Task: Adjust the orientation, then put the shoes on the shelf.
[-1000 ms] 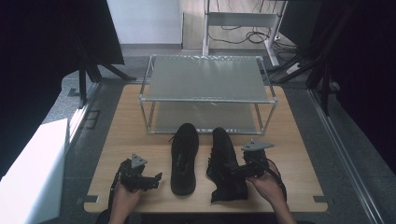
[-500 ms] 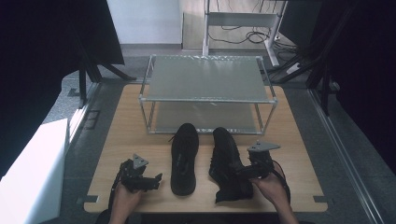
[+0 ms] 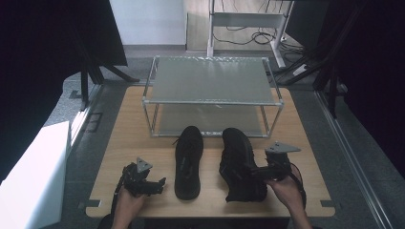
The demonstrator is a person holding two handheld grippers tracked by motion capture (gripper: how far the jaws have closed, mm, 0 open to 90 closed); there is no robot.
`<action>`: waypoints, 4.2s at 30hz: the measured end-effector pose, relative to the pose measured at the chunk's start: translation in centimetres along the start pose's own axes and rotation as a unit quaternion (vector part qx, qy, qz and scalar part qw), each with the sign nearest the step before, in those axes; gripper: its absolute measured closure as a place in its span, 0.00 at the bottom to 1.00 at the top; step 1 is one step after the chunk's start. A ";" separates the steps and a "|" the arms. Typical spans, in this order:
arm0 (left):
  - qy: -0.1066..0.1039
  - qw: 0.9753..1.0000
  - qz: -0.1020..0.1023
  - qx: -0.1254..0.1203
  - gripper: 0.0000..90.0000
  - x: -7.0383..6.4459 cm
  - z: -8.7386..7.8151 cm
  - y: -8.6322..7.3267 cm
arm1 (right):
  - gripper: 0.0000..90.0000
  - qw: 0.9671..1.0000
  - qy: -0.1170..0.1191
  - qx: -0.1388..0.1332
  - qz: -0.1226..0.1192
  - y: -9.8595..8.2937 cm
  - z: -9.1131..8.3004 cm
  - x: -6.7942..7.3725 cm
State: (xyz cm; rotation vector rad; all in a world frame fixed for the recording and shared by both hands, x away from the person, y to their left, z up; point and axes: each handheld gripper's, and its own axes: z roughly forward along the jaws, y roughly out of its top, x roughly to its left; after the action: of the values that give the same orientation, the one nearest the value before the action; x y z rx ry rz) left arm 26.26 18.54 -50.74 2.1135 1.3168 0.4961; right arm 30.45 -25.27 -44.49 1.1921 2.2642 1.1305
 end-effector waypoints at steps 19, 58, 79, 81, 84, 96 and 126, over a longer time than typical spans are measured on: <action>-0.001 1.000 0.003 0.005 0.00 -0.1 0.2 0.0 | 0.04 0.997 -0.018 -0.016 0.069 -1.9 -1.9 -4.6; -0.006 0.999 -0.026 -0.017 0.01 0.0 -1.1 0.7 | 0.00 0.997 -0.025 -0.021 0.068 -3.8 -4.3 -7.8; -0.051 0.996 -0.029 -0.064 0.00 -1.9 -1.4 5.7 | 0.08 0.997 0.008 0.007 0.077 -2.9 -2.6 -6.2; -0.051 0.997 -0.025 -0.061 0.00 -2.2 -1.2 6.2 | 0.11 0.997 0.008 0.015 0.074 -2.8 -2.2 -6.2; -0.052 0.997 -0.017 -0.053 0.00 -2.6 -0.7 7.1 | 0.11 0.997 0.007 0.019 0.071 -2.8 -1.9 -6.1; -0.069 0.997 -0.025 -0.032 0.00 -3.7 1.8 9.0 | 0.15 0.997 0.015 0.037 0.061 -2.2 0.0 -5.7; -0.019 1.000 -0.011 -0.023 0.76 -3.8 4.3 9.2 | 0.82 0.997 -0.061 0.012 0.051 -2.0 2.6 -5.4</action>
State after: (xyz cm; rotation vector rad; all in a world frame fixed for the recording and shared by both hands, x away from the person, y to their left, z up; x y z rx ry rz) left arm 33.32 10.85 -47.94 2.0590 1.2951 0.4702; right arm 34.19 -28.97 -47.99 1.3614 2.1522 1.0390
